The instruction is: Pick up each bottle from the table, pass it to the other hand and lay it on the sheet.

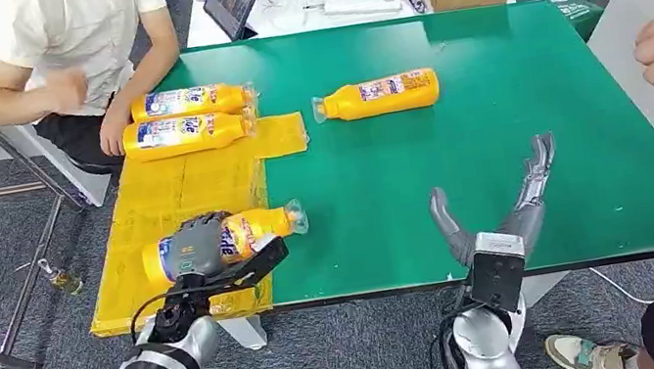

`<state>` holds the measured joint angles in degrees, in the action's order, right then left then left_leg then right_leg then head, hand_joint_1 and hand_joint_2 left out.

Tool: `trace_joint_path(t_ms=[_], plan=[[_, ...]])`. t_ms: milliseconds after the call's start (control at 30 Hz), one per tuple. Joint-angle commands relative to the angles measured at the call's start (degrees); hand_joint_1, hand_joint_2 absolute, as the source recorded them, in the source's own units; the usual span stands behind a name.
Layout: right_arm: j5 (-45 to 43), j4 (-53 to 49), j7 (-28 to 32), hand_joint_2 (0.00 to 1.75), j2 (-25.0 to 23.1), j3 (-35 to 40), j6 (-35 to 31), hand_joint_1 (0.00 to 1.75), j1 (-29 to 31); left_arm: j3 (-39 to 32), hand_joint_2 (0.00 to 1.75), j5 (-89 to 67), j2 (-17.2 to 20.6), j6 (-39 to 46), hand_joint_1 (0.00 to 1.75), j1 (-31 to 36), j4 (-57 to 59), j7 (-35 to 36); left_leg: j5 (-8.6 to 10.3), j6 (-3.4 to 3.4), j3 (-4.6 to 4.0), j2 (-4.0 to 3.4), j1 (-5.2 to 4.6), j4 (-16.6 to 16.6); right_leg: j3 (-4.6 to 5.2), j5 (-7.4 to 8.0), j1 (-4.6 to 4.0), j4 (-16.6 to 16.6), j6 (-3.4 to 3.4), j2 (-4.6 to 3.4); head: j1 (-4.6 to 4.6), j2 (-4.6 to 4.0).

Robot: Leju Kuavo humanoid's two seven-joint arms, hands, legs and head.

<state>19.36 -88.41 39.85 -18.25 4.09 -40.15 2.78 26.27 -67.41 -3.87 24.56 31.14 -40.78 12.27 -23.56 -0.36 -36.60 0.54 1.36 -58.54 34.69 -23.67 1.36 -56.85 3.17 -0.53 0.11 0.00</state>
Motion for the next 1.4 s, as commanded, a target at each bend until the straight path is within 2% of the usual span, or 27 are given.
trace_joint_path(t_ms=[33, 67, 100, 133, 233, 333, 367, 533, 700, 767, 833, 867, 900, 967, 1033, 1067, 1100, 1167, 1233, 1300, 1333, 1400], plan=[[-0.78, 5.34, -0.74, 1.75, 2.72, 1.39, 0.15, 0.0, 2.79, -6.18, 1.75, 2.2, -3.82, -7.78, 1.54, 9.24, 17.47, 0.33, -0.05, 0.11, 0.22, -0.03, 0.05, 0.02, -0.27, -0.03, -0.1, 0.07, -0.15, 0.07, 0.07, 0.0], [-0.68, 5.92, -0.35, 1.75, 2.43, 0.87, 0.15, 0.0, 2.73, -9.31, 1.75, 5.98, -4.42, -9.71, 0.52, 9.44, 18.05, -2.94, -0.03, 0.07, 0.17, -0.08, 0.02, 0.03, -0.19, -0.01, -0.05, 0.05, -0.1, -0.01, 0.02, 0.0], [-0.86, 6.29, -0.18, 1.75, 2.4, 0.53, 0.15, 0.0, 2.73, -10.48, 1.75, 7.59, -4.6, -11.57, 0.14, 9.72, 18.66, -4.01, -0.07, 0.11, 0.3, -0.08, 0.04, 0.05, -0.35, -0.03, -0.1, 0.11, -0.15, 0.01, 0.07, 0.0], [-1.22, 6.84, -0.12, 1.75, 2.47, 0.15, 0.15, 0.0, 2.73, -10.43, 1.75, 8.07, -4.47, -13.89, 0.0, 10.07, 19.21, -5.05, -0.05, 0.08, 0.28, -0.1, 0.03, 0.06, -0.3, -0.01, -0.06, 0.1, -0.11, -0.04, 0.02, 0.0], [-1.46, 9.1, 0.15, 1.75, 2.87, -1.1, 0.15, 0.0, 3.11, -9.19, 1.75, 7.97, -4.26, -17.86, 0.0, 10.71, 19.99, -5.91, -0.04, 0.09, 0.33, -0.06, 0.03, 0.08, -0.38, -0.01, -0.07, 0.13, -0.12, 0.01, 0.02, 0.0], [-1.48, 10.03, 0.15, 1.75, 2.64, -2.75, 0.15, 0.0, 3.04, -9.42, 1.75, 9.04, -4.93, -17.48, 0.0, 10.67, 19.36, -6.9, -0.08, 0.18, 0.63, -0.07, 0.04, 0.2, -0.73, -0.05, -0.11, 0.28, -0.21, 0.07, 0.02, 0.0], [-0.92, 9.78, 0.15, 1.75, 2.42, -3.86, 0.15, 0.0, 2.59, -10.28, 1.75, 11.67, -5.6, -17.67, 0.0, 9.98, 17.89, -10.19, -0.03, 0.08, 0.37, -0.02, 0.01, 0.07, -0.47, -0.01, -0.04, 0.11, -0.07, 0.02, 0.04, 0.0], [-1.34, 9.79, 0.15, 1.75, 3.02, -4.27, 0.15, 0.0, 1.52, -9.69, 1.75, 18.34, -6.33, -23.43, 0.0, 7.12, 11.63, -17.38, -0.01, 0.11, 0.43, 0.07, -0.01, 0.11, -0.55, -0.03, -0.03, 0.14, -0.1, 0.14, 0.04, 0.0], [-1.07, 9.52, 0.15, 1.75, 2.96, -4.42, 0.15, 0.0, 1.3, -8.16, 1.75, 19.62, -5.82, -24.67, 0.0, 6.22, 9.09, -18.3, -0.03, 0.12, 0.54, 0.06, 0.0, 0.11, -0.68, -0.03, -0.05, 0.16, -0.13, 0.16, 0.04, 0.0], [-1.86, 9.54, 0.15, 1.75, 3.09, -4.07, 0.15, 0.0, 0.87, -6.0, 1.75, 23.45, -5.12, -24.29, 0.0, 3.66, 2.93, -21.03, -0.05, 0.12, 0.55, 0.03, -0.01, 0.1, -0.67, -0.04, -0.04, 0.14, -0.14, 0.14, 0.04, 0.0], [-1.56, 9.2, 0.15, 1.75, 3.12, -3.84, 0.15, 0.0, 0.35, -5.93, 1.75, 29.1, -5.66, -19.14, 0.0, -0.84, -6.16, -24.67, -0.09, 0.16, 0.68, -0.04, 0.01, 0.17, -0.79, -0.05, -0.09, 0.23, -0.22, 0.12, 0.07, 0.0], [-1.72, 9.34, 0.15, 1.75, 3.15, -3.62, 0.15, 0.0, 0.22, -5.33, 1.75, 30.16, -5.69, -16.65, 0.0, -2.45, -9.6, -25.43, -0.02, 0.07, 0.44, 0.06, -0.02, 0.08, -0.54, -0.03, -0.01, 0.09, -0.07, 0.15, 0.02, 0.0], [-1.64, 9.25, 0.15, 1.75, 3.06, -3.6, 0.15, 0.0, 0.13, -4.14, 1.75, 30.35, -5.62, -16.47, 0.0, -3.47, -12.08, -24.04, -0.07, 0.11, 0.53, 0.03, -0.01, 0.11, -0.64, -0.07, -0.04, 0.15, -0.12, 0.15, 0.04, 0.0], [-2.63, 9.83, 0.15, 1.75, 3.29, -2.39, 0.15, 0.0, 0.15, -1.59, 1.75, 29.44, -5.04, -7.39, 0.0, -6.73, -19.0, -26.01, -0.07, 0.09, 0.4, 0.05, 0.02, 0.02, -0.51, -0.07, -0.06, 0.07, -0.1, 0.15, 0.02, 0.0], [-2.34, 10.34, 0.15, 1.75, 3.19, -1.71, 0.15, 0.0, 0.34, 0.14, 1.75, 27.71, -4.99, -1.17, 0.0, -8.83, -22.6, -27.2, -0.16, 0.13, 0.52, -0.09, 0.02, 0.05, -0.59, -0.11, -0.08, 0.12, -0.15, 0.07, 0.09, 0.0], [-2.15, 10.63, 0.15, 1.75, 3.03, -1.75, 0.15, 0.0, 0.52, 0.73, 1.75, 27.27, -4.98, -0.15, 0.0, -9.32, -23.04, -27.36, -0.07, 0.08, 0.32, -0.03, -0.01, 0.03, -0.4, -0.05, -0.03, 0.06, -0.1, 0.09, 0.02, 0.0], [-1.94, 11.39, 0.15, 1.75, 3.09, -1.12, 0.15, 0.0, 1.07, 2.0, 1.75, 24.92, -4.87, 5.08, 0.0, -10.52, -24.14, -28.6, -0.13, 0.1, 0.42, -0.1, 0.01, 0.05, -0.48, -0.08, -0.06, 0.09, -0.14, 0.04, 0.02, 0.0], [-1.27, 14.15, 0.15, 1.75, 3.81, -0.21, 0.15, 0.0, 1.94, 2.69, 1.75, 24.91, -5.07, 8.07, 0.0, -11.82, -24.35, -28.85, -0.09, 0.08, 0.32, -0.05, 0.01, 0.05, -0.39, -0.05, -0.06, 0.09, -0.11, 0.08, 0.05, 0.0], [8.62, 19.43, -1.2, 1.75, 6.27, 0.96, 0.15, 0.0, 3.46, 2.92, 1.75, 29.91, -5.03, 9.99, 0.0, -14.11, -26.26, -33.05, -0.08, 0.09, 0.3, -0.09, 0.01, 0.07, -0.37, -0.03, -0.05, 0.12, -0.09, 0.03, 0.07, 0.0], [8.03, 20.44, -0.37, 1.75, 6.46, 0.58, 0.15, 0.0, 3.82, 3.17, 1.75, 30.04, -4.71, 10.04, 0.0, -14.49, -26.74, -33.17, -0.07, 0.08, 0.29, -0.11, 0.01, 0.1, -0.36, -0.01, -0.04, 0.15, -0.07, 0.0, 0.04, 0.0], [13.11, 21.96, -0.21, 1.75, 6.68, -0.42, 0.15, 0.0, 4.41, 3.08, 1.75, 30.34, -4.65, 10.88, 0.0, -14.68, -27.25, -33.64, -0.14, 0.17, 0.59, -0.24, 0.02, 0.18, -0.65, -0.03, -0.1, 0.28, -0.19, -0.05, 0.02, 0.0], [33.9, 24.34, -3.61, 1.75, 7.81, -4.19, 0.15, 0.0, 5.82, 2.83, 1.75, 35.16, -4.96, 9.45, 0.0, -15.23, -28.89, -36.05, -0.05, 0.11, 0.26, -0.03, 0.0, 0.08, -0.32, -0.03, -0.04, 0.12, -0.09, 0.12, 0.04, 0.0]])
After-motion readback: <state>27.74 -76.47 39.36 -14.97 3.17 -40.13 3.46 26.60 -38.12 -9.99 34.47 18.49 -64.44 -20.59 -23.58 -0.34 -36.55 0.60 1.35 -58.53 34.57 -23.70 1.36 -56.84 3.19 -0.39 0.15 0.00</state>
